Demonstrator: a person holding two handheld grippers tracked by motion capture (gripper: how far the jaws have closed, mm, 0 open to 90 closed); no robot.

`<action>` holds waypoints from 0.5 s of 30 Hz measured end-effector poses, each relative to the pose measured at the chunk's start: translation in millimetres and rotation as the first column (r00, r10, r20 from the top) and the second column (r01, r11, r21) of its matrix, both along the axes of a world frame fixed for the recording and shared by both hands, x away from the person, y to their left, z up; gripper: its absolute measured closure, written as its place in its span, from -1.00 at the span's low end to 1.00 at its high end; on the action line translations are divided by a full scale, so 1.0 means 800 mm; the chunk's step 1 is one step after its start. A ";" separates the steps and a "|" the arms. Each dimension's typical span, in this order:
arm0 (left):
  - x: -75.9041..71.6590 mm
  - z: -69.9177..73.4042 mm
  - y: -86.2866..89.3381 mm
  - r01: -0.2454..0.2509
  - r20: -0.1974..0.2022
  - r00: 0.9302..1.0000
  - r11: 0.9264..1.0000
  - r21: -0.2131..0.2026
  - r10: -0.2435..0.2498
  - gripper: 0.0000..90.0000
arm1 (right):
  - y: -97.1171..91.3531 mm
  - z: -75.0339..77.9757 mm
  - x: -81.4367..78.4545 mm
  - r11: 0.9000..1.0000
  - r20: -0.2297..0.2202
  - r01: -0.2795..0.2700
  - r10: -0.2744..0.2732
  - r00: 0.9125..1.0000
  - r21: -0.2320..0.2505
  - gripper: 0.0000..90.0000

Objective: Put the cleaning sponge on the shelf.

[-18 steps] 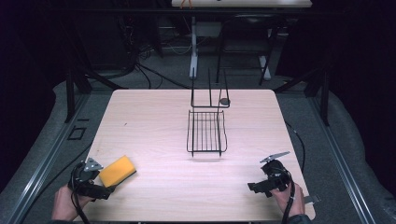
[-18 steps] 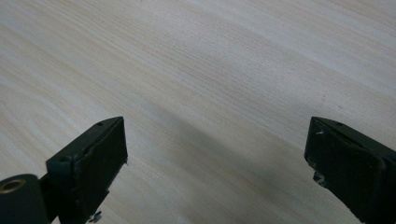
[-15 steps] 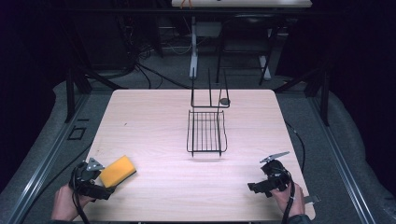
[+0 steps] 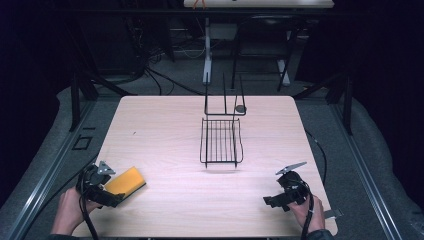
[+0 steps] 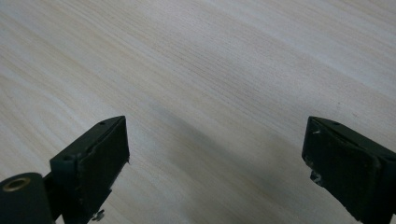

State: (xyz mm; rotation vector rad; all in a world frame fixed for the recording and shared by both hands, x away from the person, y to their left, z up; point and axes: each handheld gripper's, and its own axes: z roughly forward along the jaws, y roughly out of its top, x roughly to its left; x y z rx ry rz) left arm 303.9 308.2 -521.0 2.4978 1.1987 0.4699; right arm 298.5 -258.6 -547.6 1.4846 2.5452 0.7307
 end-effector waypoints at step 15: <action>0.023 -0.025 0.004 0.029 -0.076 0.997 0.999 0.032 -0.026 -1.00 | 0.002 -0.001 0.000 1.000 -0.011 -0.024 0.023 1.000 -0.015 -0.81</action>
